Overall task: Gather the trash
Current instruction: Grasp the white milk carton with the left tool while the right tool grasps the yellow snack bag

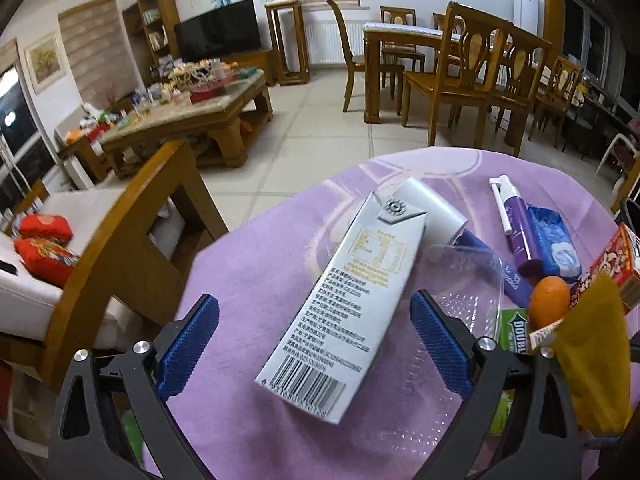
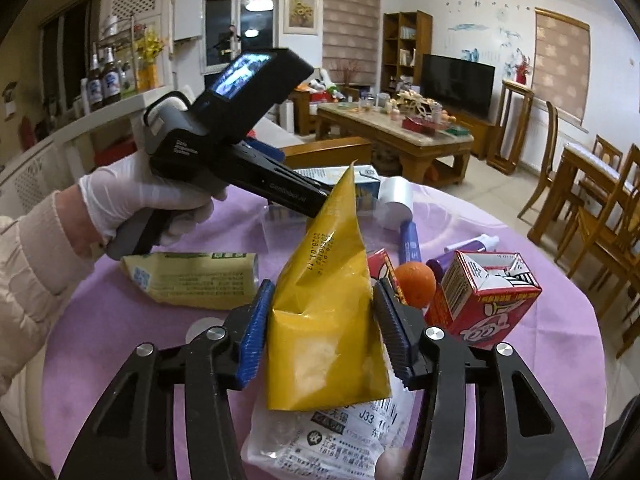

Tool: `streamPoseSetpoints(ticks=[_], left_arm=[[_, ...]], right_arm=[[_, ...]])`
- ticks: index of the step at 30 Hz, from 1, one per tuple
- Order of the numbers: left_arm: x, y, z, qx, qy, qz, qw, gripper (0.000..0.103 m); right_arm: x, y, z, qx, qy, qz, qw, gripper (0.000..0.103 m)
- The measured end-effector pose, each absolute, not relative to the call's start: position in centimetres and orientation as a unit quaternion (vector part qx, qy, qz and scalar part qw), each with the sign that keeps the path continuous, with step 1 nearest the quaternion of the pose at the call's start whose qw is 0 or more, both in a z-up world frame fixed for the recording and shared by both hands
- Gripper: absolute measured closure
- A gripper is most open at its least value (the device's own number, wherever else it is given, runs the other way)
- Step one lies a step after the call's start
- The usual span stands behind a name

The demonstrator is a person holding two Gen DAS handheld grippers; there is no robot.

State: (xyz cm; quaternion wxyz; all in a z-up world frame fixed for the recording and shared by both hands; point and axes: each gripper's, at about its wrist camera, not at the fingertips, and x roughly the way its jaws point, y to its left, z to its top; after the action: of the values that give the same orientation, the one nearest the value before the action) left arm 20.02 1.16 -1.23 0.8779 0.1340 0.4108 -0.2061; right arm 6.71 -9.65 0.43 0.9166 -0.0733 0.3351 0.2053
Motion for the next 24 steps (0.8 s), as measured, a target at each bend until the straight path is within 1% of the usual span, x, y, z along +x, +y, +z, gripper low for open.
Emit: streamPoseSetpoints(ticks=[1,3,5,7,8,9,11,13,15,21,24], left_arm=[[20.2,1.3,-1.3,0.128,0.414,-0.209,0.877,0.018],[20.5,1.8,-1.1,0.095,0.422,-0.228,0.872,0.025],[20.6,2.3,-0.9,0.07,0.429,-0.24,0.868,0.034],[20.4,2.3,-0.6,0.057,0.428,-0.242,0.869,0.035],[20.2,2.4,-0.4,0.051,0.427,-0.244,0.869,0.037],[20.0,2.5,-0.2,0.041,0.426,-0.248,0.869,0.039],[19.8,2.9,0.4,0.009,0.421,-0.261,0.869,0.049],[19.6,3.3,1.2,-0.017,0.41,-0.265,0.872,0.053],[19.3,3.4,2.1,-0.024,0.401,-0.259,0.878,0.063],[18.6,4.3,2.5,-0.038,0.398,-0.238,0.885,0.063],[17.9,5.2,2.9,-0.061,0.389,-0.231,0.89,0.063]], right_arm=[[6.8,-9.6,0.3,-0.074,0.335,0.204,0.917,0.055],[7.0,-9.6,0.2,-0.072,0.334,0.203,0.917,0.056],[7.0,-9.8,0.0,-0.066,0.333,0.206,0.918,0.057],[6.9,-9.9,0.0,-0.062,0.33,0.205,0.919,0.06],[6.9,-10.0,0.0,-0.061,0.328,0.205,0.92,0.061],[6.8,-10.1,-0.1,-0.061,0.326,0.205,0.921,0.067],[6.6,-10.3,-0.1,-0.061,0.322,0.203,0.923,0.07],[6.6,-10.1,0.1,-0.059,0.319,0.204,0.924,0.073],[6.4,-10.4,0.1,-0.058,0.314,0.204,0.925,0.075],[6.0,-10.7,0.0,-0.05,0.307,0.202,0.929,0.078],[5.7,-11.4,0.2,-0.039,0.302,0.202,0.931,0.082]])
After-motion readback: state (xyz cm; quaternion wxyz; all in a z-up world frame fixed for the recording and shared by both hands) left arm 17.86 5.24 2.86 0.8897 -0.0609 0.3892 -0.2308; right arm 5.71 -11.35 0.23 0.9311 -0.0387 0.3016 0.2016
